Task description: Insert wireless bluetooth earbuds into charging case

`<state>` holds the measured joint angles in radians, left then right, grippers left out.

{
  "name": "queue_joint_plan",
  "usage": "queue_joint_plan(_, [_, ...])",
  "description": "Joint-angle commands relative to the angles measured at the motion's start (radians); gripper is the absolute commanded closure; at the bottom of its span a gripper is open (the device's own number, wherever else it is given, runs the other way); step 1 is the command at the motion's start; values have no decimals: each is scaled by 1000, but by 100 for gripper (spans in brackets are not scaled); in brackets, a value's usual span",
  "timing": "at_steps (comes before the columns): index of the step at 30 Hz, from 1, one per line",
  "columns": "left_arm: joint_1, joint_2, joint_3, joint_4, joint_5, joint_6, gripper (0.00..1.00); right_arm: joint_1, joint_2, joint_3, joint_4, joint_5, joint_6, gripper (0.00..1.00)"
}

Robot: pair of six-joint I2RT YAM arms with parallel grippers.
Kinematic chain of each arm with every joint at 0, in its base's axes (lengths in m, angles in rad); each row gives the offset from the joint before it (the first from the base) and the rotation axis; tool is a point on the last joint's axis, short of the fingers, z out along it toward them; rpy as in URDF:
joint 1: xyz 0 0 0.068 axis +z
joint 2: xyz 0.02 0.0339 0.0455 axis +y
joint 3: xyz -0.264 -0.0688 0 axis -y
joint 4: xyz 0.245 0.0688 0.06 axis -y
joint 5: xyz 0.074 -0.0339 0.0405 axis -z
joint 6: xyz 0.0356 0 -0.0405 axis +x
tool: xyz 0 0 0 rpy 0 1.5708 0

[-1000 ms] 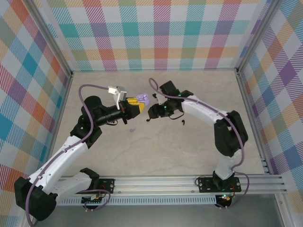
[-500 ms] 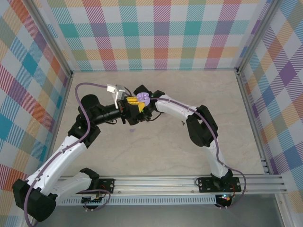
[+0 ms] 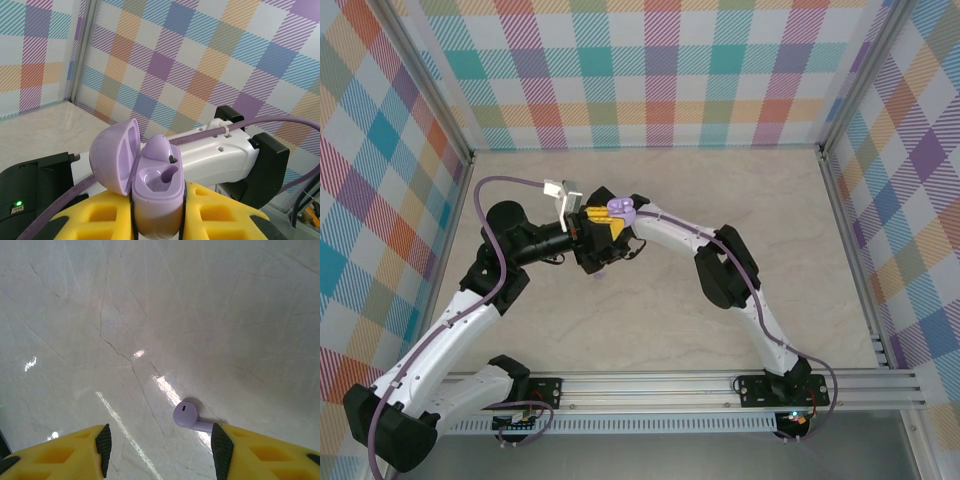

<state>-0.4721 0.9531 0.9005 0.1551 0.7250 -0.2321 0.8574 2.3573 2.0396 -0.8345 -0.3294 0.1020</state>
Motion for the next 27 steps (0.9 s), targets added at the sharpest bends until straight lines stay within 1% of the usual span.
queue_joint_plan(1, [13, -12, 31, 4, 24, -9, 86, 12, 18, 36, -41, 9, -39, 43])
queue_joint_plan(4, [13, -11, 33, 6, 24, -9, 86, 23, 29, 54, -59, 31, -59, 42])
queue_joint_plan(11, [13, -11, 37, 3, 29, -10, 86, 47, 77, 128, -126, 139, -103, 40])
queue_joint_plan(19, [13, -9, 37, 3, 32, -12, 86, 69, 130, 194, -176, 225, -141, 38])
queue_joint_plan(27, [13, -8, 39, 3, 35, -11, 86, 87, 188, 265, -217, 268, -176, 38])
